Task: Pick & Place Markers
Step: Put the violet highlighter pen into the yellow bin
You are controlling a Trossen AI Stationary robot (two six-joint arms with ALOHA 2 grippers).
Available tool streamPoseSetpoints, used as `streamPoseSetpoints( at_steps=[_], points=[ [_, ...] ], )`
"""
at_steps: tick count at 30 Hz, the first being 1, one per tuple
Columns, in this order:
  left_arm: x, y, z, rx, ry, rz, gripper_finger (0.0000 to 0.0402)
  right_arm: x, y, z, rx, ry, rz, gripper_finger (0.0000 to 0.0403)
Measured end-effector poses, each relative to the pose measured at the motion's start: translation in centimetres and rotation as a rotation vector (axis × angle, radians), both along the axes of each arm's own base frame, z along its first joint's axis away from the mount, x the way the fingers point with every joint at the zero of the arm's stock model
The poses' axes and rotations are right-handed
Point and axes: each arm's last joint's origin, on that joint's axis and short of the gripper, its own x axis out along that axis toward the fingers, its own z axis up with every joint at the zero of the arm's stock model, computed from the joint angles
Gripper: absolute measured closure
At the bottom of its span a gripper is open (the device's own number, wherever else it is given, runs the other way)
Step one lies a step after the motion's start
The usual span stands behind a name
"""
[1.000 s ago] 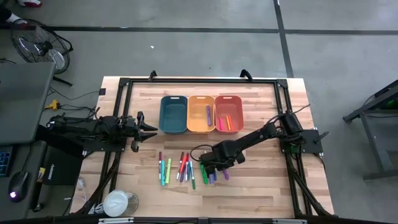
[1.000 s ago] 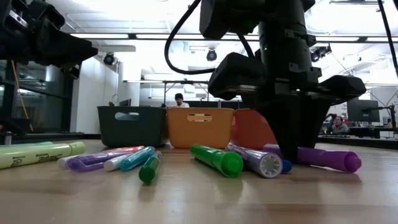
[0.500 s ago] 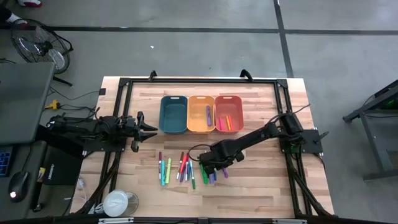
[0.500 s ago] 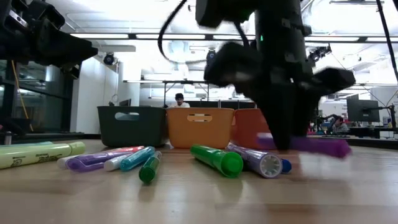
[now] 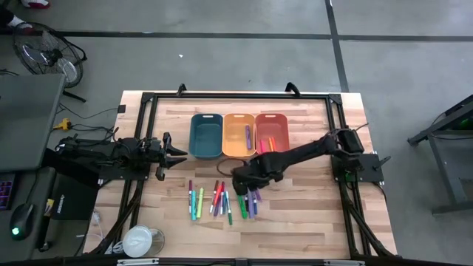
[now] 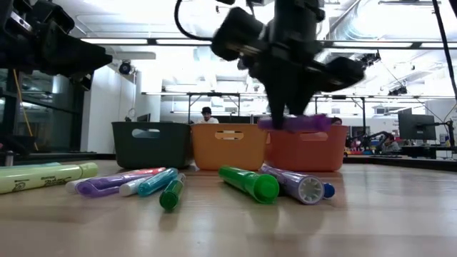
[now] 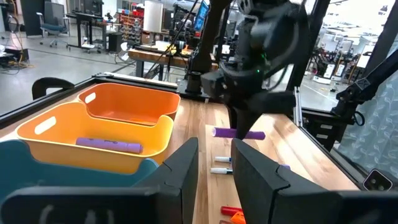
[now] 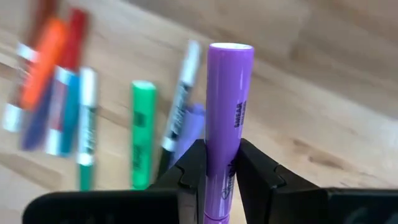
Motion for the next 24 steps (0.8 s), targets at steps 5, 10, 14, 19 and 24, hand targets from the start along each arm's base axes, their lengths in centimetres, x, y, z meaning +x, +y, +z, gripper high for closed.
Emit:
streamPoseSetpoints(
  at_steps=[5,10,14,19,24],
  points=[
    [0.0,0.0,0.0,0.000,0.000,0.000,0.0308,1.3,-2.1,2.0,-0.035,-0.077,0.002,0.0347],
    [0.0,0.0,0.0,0.000,0.000,0.000,0.0308,2.3,-5.1,4.0,-0.089,-0.140,-0.003,0.0347],
    [0.0,0.0,0.0,0.000,0.000,0.000,0.0308,2.8,-7.7,5.4,-0.133,-0.189,-0.025,0.0347],
    [0.0,0.0,0.0,0.000,0.000,0.000,0.0308,2.9,-10.8,5.9,-0.143,-0.203,-0.054,0.0346],
    [0.0,0.0,0.0,0.000,0.000,0.000,0.0308,2.7,-13.6,5.7,-0.141,-0.194,-0.098,0.0346]
  ],
)
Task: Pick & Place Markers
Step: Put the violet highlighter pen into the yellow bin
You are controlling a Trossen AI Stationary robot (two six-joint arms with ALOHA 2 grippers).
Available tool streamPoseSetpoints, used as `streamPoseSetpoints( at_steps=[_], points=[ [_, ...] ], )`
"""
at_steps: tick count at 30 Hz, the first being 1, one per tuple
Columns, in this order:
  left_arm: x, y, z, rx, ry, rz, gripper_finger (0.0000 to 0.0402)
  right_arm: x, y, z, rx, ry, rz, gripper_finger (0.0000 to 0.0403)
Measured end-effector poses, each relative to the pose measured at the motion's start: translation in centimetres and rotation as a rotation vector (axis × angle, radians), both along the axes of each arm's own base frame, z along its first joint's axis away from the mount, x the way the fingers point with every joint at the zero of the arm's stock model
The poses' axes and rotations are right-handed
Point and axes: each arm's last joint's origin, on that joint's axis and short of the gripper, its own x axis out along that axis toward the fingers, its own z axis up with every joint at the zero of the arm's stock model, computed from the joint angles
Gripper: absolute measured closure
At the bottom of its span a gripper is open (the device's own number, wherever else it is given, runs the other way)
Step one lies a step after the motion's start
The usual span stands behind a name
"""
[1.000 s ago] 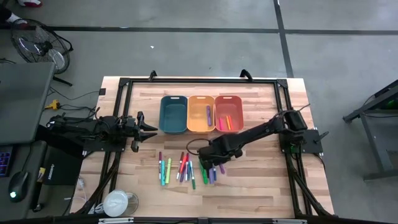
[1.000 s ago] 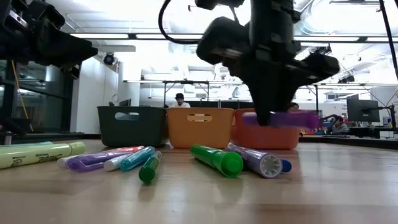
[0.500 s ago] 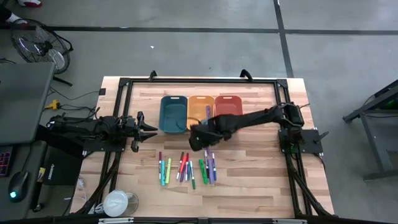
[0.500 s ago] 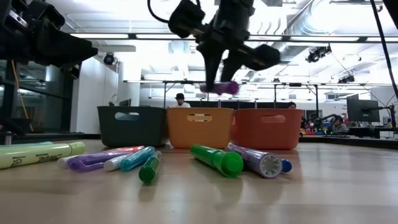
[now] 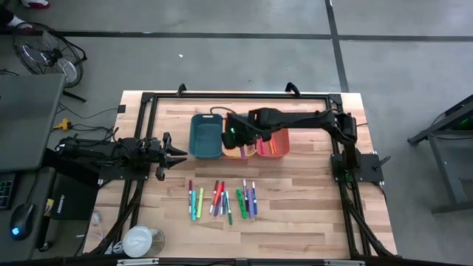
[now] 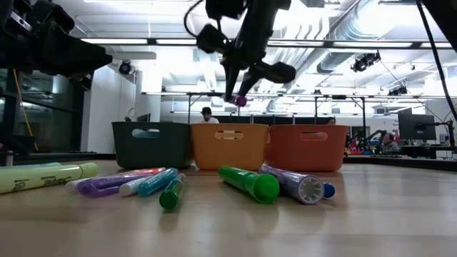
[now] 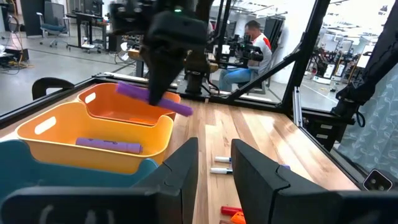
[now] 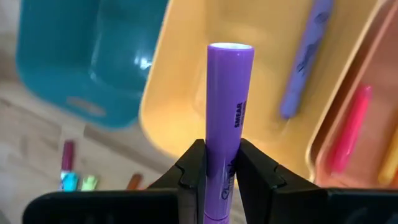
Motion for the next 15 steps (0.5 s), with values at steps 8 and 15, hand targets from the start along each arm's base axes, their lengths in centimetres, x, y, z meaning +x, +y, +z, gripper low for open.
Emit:
streamPoseSetpoints(
  at_steps=[8,15],
  points=[
    [0.0,0.0,0.0,0.000,0.000,0.000,0.0308,0.6,-3.2,-1.3,-0.001,-0.023,-0.082,0.0346],
    [0.0,0.0,0.0,0.000,0.000,-0.001,0.0308,1.9,-3.7,-4.6,0.049,0.012,-0.110,0.0345]
  ],
)
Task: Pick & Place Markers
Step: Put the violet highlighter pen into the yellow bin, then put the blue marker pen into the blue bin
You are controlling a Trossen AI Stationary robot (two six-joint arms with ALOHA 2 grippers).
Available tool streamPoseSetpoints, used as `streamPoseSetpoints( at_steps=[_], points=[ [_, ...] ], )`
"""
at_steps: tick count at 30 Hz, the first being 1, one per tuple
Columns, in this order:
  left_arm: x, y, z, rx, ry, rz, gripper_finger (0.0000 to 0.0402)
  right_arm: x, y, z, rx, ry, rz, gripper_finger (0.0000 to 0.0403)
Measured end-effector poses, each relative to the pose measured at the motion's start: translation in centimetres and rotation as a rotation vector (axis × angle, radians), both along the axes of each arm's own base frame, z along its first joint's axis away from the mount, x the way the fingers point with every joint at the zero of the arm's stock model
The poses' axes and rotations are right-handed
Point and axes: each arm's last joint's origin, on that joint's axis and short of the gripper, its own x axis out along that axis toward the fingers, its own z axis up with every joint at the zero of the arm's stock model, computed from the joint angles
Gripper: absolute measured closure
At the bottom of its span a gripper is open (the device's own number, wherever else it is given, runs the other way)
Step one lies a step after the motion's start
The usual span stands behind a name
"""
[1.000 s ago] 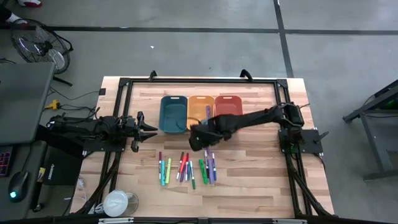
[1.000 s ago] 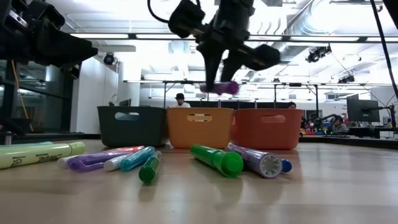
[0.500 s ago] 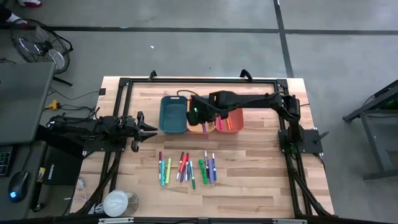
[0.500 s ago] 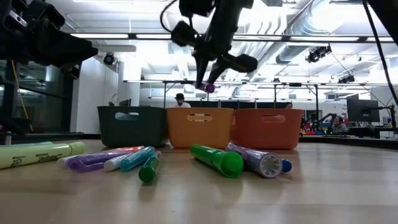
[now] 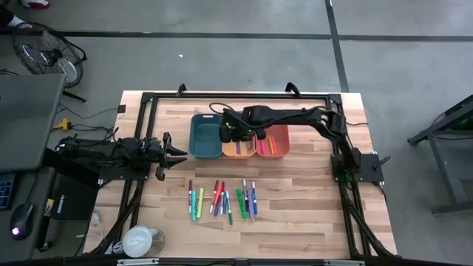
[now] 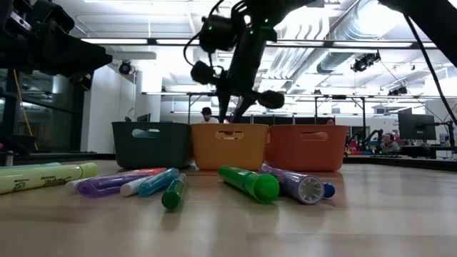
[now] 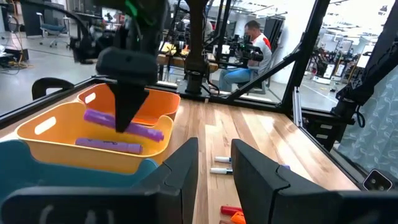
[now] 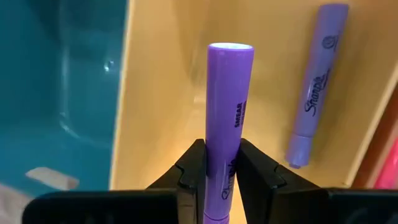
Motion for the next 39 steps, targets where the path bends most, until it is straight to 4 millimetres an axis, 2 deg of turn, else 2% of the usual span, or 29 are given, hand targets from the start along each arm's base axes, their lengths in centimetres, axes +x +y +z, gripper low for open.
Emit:
streamPoseSetpoints(
  at_steps=[6,13,30,39],
  points=[
    [0.0,0.0,0.0,0.000,0.000,-0.001,0.0308,0.0,-0.5,-1.8,0.014,0.067,-0.023,0.0345],
    [0.0,0.0,0.0,0.000,0.000,-0.002,0.0308,-0.7,-0.6,-2.5,0.022,0.135,-0.039,0.0338],
    [0.0,0.0,0.0,0.000,0.000,-0.001,0.0308,-0.6,-0.4,-2.4,0.017,0.132,0.007,0.0276],
    [0.0,0.0,0.0,0.000,0.000,0.000,0.0308,-0.7,2.0,-0.6,-0.035,0.121,0.072,0.0254]
  ],
)
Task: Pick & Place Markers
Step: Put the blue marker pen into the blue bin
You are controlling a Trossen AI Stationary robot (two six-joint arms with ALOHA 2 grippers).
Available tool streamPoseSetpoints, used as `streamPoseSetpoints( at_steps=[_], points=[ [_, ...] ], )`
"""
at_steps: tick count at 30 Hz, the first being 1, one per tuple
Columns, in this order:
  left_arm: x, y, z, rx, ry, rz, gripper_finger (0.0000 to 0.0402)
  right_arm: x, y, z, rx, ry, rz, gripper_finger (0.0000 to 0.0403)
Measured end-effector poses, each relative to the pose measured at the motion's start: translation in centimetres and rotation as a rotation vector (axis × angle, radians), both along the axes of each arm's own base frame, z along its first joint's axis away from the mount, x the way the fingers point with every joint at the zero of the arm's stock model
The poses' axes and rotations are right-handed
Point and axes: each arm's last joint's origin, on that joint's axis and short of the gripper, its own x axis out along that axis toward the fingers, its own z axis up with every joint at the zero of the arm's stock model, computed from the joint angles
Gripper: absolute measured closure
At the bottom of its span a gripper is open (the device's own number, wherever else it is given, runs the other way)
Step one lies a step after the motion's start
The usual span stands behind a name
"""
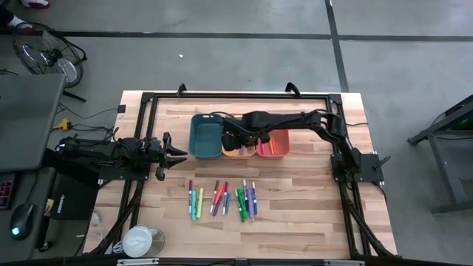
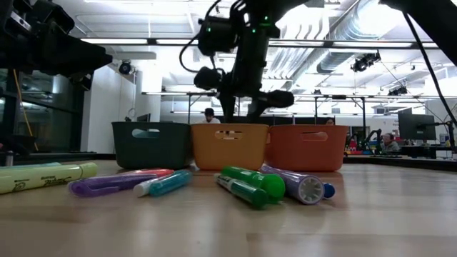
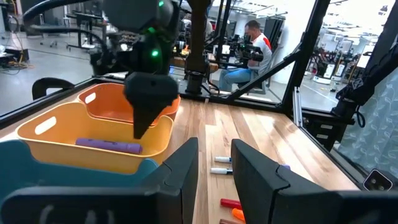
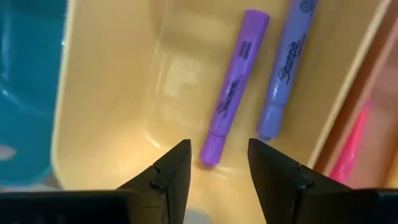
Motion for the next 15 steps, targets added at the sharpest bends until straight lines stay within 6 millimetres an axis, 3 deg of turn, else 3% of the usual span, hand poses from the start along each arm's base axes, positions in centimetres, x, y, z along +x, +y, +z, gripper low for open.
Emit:
streamPoseSetpoints(
  at_steps=[15],
  points=[
    [0.0,0.0,0.0,0.000,0.002,-0.001,0.0308,-0.6,5.3,2.9,-0.015,-0.038,0.120,0.0249]
  ],
)
